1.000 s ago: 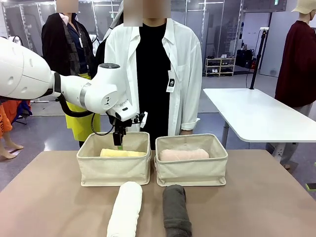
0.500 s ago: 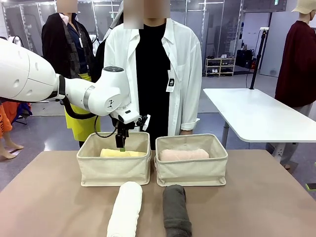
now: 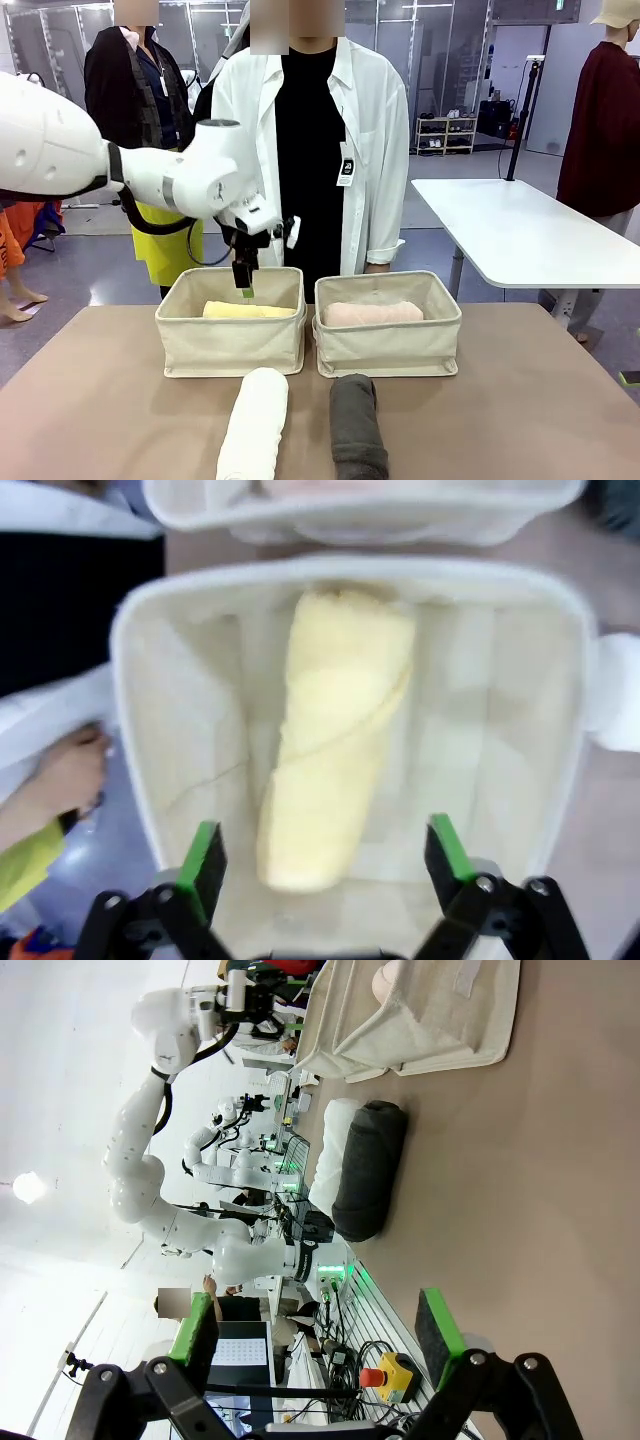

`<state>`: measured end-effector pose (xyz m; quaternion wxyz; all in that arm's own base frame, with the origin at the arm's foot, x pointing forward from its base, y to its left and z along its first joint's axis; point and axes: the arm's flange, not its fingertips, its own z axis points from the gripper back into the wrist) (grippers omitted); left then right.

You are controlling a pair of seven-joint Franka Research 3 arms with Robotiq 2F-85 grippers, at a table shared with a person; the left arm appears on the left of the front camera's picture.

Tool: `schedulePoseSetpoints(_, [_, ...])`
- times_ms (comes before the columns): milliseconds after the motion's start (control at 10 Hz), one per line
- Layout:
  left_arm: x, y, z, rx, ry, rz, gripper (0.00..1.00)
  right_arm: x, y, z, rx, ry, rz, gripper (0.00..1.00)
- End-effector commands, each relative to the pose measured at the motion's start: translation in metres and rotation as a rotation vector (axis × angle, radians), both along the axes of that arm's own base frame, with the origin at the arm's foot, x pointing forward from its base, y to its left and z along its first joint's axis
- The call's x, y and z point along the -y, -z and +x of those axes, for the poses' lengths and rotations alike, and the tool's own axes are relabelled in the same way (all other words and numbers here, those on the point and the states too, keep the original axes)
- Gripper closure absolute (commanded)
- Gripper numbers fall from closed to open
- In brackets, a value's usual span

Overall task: Divide the towels into two baskets.
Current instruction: Pick up one hotel-folded towel from the bottom of the table and place it in the Fabric basket indicated by the person.

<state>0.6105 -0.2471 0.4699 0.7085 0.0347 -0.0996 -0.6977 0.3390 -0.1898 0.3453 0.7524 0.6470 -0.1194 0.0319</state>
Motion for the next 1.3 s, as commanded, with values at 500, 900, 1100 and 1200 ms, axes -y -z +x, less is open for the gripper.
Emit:
schedulePoseSetpoints(500, [-0.200,-0.050,-0.129,-0.402,-0.349,-0.693,0.00,-0.001,-0.002,-0.004,0.001,0.001,-0.008,0.00])
schedulePoseSetpoints(900, [-0.365,0.033,-0.205,-0.669,-0.497,-1.186,0.00,-0.001,-0.002,-0.004,0.001,0.001,-0.008,0.00])
schedulePoseSetpoints(1100, [-0.422,0.066,-0.250,-0.691,-0.558,-1.238,0.00,-0.001,-0.002,-0.004,0.001,0.001,-0.008,0.00])
schedulePoseSetpoints(1200, [-0.442,0.077,-0.269,-0.668,-0.560,-1.252,0.00,-0.001,-0.002,-0.004,0.001,0.001,-0.008,0.00])
